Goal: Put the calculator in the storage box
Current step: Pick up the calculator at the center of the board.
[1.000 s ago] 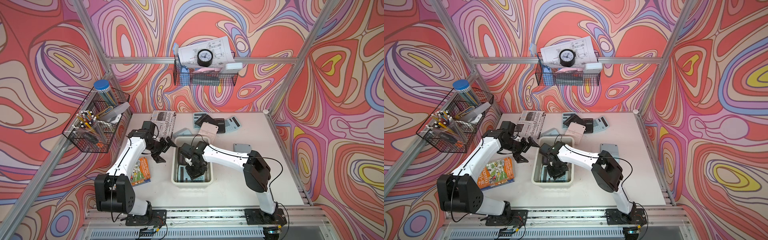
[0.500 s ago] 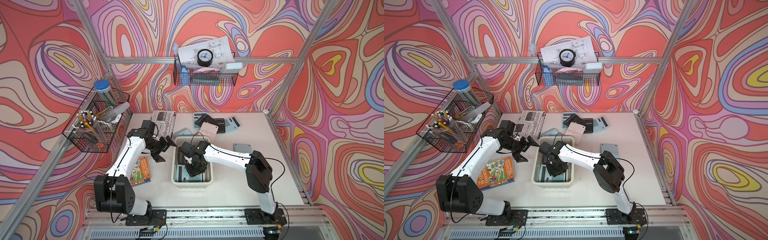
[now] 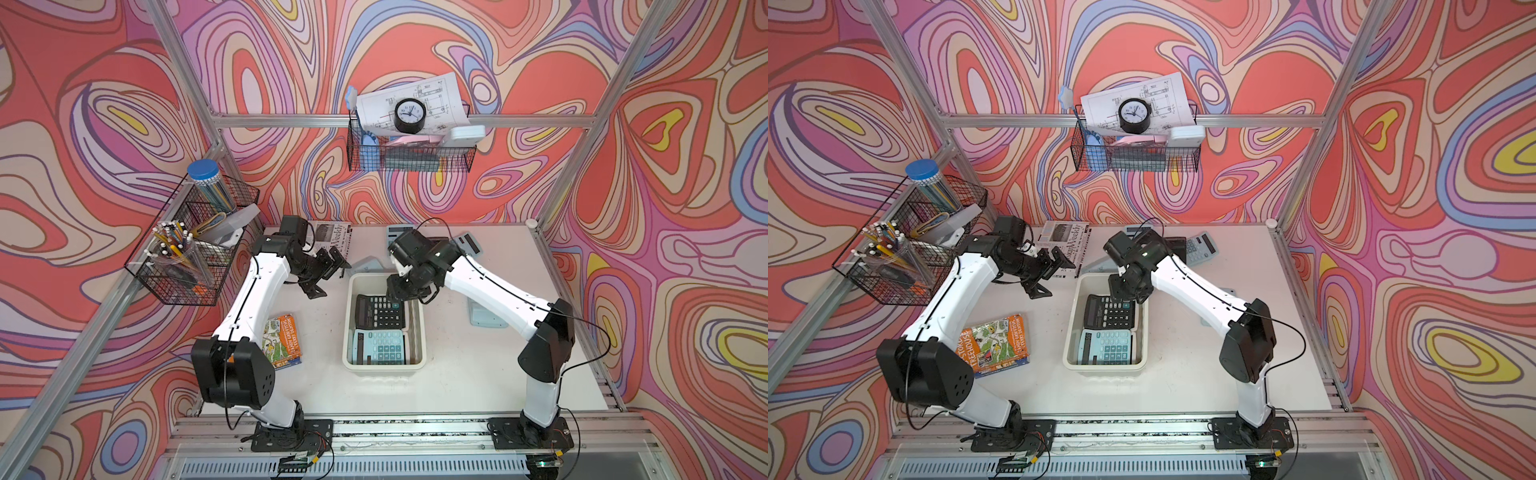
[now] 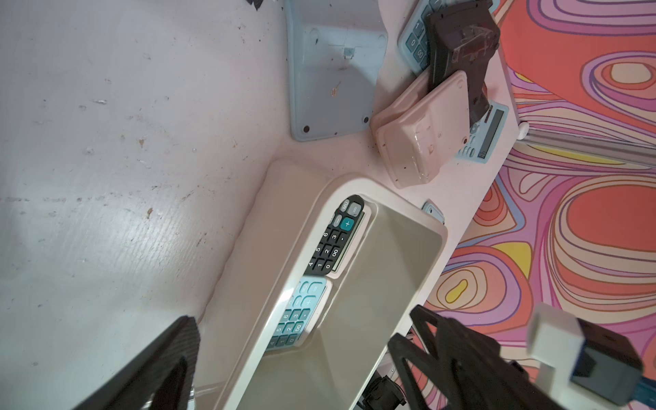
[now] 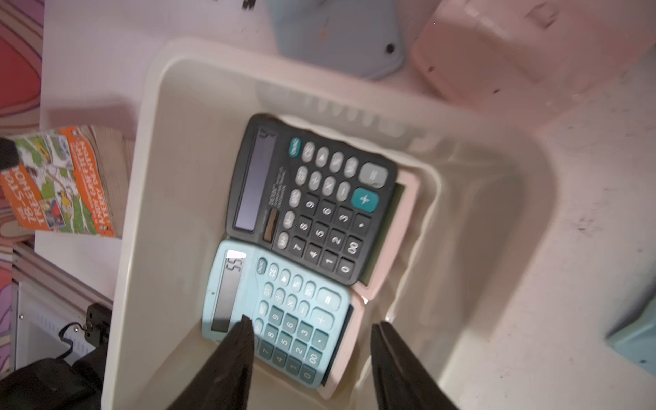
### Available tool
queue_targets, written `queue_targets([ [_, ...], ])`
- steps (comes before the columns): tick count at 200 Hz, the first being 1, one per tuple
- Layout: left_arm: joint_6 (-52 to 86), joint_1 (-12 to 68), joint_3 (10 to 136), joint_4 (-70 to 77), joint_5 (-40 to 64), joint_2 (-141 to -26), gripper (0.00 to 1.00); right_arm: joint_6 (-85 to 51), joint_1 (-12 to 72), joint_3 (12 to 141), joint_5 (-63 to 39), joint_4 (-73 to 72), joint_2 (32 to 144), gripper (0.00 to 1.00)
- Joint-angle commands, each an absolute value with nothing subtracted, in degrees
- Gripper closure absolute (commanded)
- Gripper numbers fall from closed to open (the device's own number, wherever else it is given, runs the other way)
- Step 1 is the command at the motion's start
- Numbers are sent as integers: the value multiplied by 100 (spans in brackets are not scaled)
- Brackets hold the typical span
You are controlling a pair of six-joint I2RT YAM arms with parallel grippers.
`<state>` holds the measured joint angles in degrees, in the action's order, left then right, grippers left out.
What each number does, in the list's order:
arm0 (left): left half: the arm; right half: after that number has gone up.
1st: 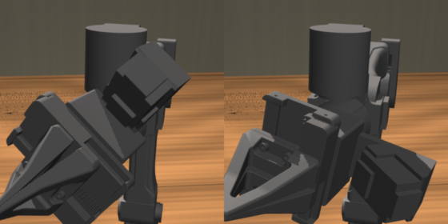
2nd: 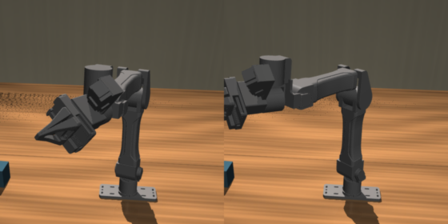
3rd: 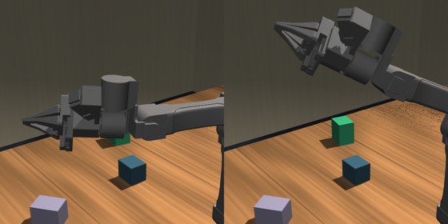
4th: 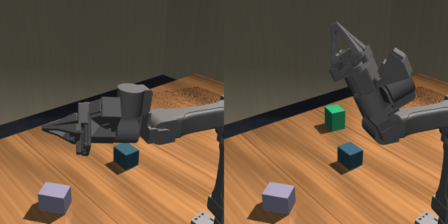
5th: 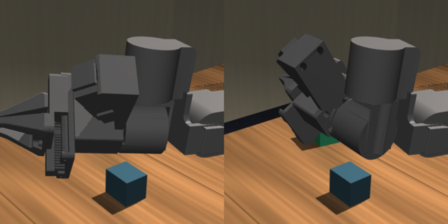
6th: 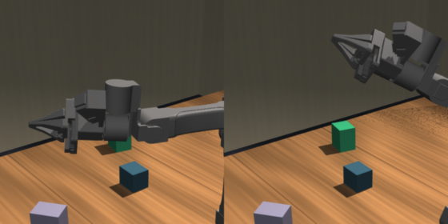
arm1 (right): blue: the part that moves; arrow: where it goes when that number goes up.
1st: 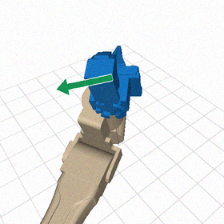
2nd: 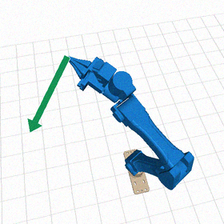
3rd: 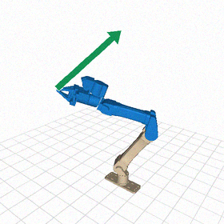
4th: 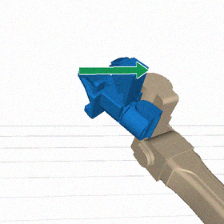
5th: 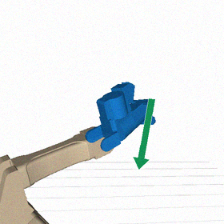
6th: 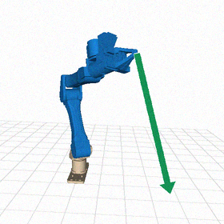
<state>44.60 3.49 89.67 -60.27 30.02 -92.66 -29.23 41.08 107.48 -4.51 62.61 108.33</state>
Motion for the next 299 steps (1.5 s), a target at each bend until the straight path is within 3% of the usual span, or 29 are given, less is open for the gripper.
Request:
queue_targets([
  [1,4245,430,9209,-6039,3019,-9639,2,-3100,3559,10534,-685,5851,10527,42],
  [67,4131,510,9246,-5817,3669,-10221,2,-4016,2253,9892,-1576,5005,10301,37],
  [116,4254,534,9052,-5496,3550,-10363,2,-4259,1610,9243,-2008,4096,10260,35],
  [154,4069,605,9666,-5820,3246,-10618,2,-4191,1453,8851,-2396,3231,10622,34],
  [183,4330,615,9303,-5155,3541,-10695,2,-3958,1387,8904,-2653,2843,11128,33],
  [299,4140,940,9059,-5308,3610,-10685,2,-4535,1175,8749,-3824,1191,12331,31],
])
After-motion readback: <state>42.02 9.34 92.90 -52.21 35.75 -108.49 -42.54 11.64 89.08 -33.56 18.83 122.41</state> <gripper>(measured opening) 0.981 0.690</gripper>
